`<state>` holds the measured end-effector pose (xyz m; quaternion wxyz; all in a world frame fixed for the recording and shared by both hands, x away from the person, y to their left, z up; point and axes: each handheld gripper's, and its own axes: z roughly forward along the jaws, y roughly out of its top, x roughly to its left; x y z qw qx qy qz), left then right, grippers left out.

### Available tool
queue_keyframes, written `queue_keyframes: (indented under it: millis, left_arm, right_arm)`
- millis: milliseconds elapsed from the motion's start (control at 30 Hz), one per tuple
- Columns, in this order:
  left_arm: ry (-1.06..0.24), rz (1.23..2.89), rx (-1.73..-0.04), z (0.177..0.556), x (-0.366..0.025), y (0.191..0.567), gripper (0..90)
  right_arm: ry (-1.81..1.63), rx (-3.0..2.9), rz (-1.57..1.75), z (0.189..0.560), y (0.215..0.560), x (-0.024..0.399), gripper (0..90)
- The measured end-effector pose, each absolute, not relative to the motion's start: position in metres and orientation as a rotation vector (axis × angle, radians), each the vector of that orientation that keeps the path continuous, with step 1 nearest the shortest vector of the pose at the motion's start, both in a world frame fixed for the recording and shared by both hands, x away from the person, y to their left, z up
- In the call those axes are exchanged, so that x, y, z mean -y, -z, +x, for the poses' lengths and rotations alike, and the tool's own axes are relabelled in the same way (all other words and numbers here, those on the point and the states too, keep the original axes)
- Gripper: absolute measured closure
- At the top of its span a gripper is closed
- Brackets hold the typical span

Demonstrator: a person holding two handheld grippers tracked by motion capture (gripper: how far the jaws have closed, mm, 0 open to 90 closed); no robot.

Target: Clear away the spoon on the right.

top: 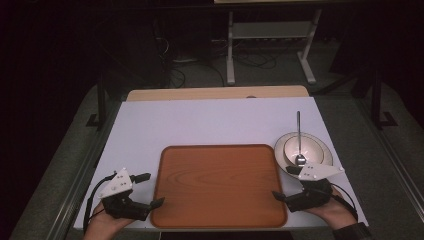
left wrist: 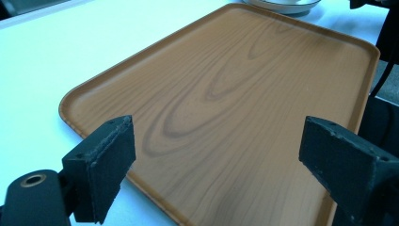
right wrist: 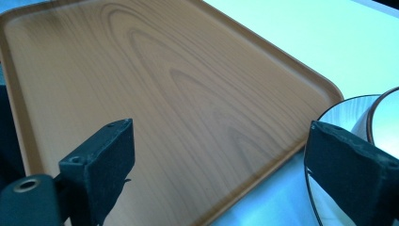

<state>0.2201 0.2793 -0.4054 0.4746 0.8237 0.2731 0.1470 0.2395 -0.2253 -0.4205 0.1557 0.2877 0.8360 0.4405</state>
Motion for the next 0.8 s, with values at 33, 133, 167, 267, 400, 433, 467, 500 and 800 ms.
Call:
queue_keyframes:
  millis: [33,133,167,267,400,433,467,500,800]
  left_arm:
    - [-0.359,2.015,-0.667,0.220,-0.279,0.406,10.8]
    - [-0.354,2.011,-0.673,0.221,-0.280,0.406,10.9]
    - [-0.354,2.008,-0.674,0.222,-0.280,0.406,10.8]
    - [-0.345,1.995,-0.678,0.224,-0.279,0.405,10.9]
    - [-0.356,1.992,-0.679,0.226,-0.277,0.404,10.9]
    - [-0.355,1.990,-0.681,0.226,-0.277,0.404,10.9]
    - [-0.354,1.989,-0.682,0.226,-0.277,0.404,10.9]
    - [-0.351,1.989,-0.683,0.226,-0.277,0.405,10.9]
    - [-0.346,1.983,-0.693,0.228,-0.279,0.406,10.9]
  right_arm:
    - [-1.263,-2.394,0.824,0.240,0.420,0.226,8.3]
    - [-1.264,-2.392,0.828,0.241,0.420,0.226,8.2]
    - [-1.263,-2.392,0.828,0.242,0.420,0.226,8.3]
    - [-1.268,-2.391,0.833,0.243,0.419,0.225,8.4]
    - [-1.287,-2.387,0.832,0.246,0.418,0.226,8.6]
    - [-1.294,-2.383,0.835,0.246,0.417,0.226,8.7]
    - [-1.299,-2.379,0.836,0.247,0.416,0.226,8.8]
    - [-1.297,-2.378,0.837,0.248,0.416,0.227,8.9]
    - [-1.315,-2.341,0.848,0.253,0.409,0.228,9.6]
